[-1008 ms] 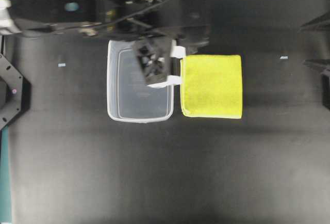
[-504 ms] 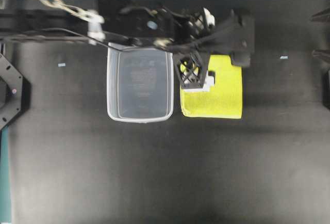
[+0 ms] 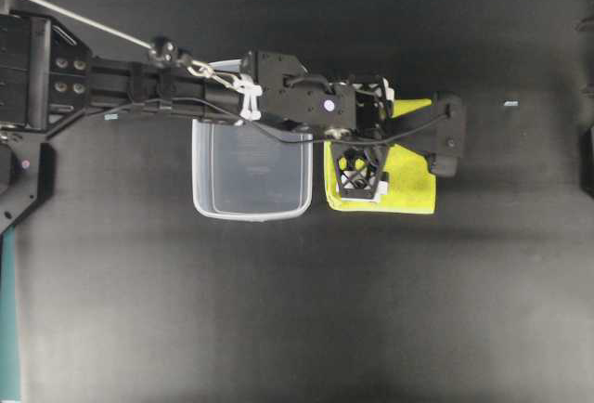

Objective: Place the yellow towel into the container with the left arm.
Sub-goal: 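Lower the left gripper onto the yellow towel and pinch its center, then lift the pinched towel and carry it left over the container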

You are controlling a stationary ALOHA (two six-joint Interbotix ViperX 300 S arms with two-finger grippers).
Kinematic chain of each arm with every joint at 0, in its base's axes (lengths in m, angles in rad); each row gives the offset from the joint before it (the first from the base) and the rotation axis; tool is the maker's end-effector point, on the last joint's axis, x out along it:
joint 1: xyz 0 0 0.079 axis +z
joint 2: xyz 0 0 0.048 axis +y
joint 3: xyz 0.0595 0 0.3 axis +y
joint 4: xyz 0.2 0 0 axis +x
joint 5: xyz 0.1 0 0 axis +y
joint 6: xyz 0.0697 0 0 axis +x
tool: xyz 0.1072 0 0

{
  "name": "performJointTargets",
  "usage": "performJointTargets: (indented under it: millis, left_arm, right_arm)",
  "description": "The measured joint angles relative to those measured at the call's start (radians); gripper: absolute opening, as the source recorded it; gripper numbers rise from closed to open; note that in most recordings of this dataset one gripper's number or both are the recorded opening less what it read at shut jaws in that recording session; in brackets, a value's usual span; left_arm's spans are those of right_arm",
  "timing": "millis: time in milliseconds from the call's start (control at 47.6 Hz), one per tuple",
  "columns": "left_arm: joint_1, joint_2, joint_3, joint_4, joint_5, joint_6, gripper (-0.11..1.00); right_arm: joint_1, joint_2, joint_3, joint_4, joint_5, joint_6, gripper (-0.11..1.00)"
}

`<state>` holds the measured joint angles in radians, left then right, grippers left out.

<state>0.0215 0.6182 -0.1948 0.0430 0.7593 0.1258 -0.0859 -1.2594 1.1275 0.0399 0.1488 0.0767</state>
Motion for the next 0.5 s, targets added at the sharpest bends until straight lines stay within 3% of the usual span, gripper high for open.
performJointTargets:
  millis: [147, 399, 441, 504]
  left_arm:
    - [-0.003, 0.005, -0.005, 0.000, 0.006, -0.003, 0.80]
    - [-0.021, 0.002, -0.025, 0.000, 0.018, 0.023, 0.14]
    - [-0.021, 0.002, -0.032, 0.000, 0.020, 0.020, 0.07]
    - [-0.020, 0.003, -0.055, 0.000, 0.031, 0.020, 0.07]
  right_arm:
    - [0.000, -0.002, 0.000, 0.000, 0.000, 0.000, 0.77]
    - [0.000, -0.003, 0.000, 0.000, 0.000, 0.000, 0.77]
    - [0.000, -0.002, 0.000, 0.002, 0.000, 0.002, 0.77]
    - [0.000, -0.002, 0.000, 0.000, 0.000, 0.002, 0.77]
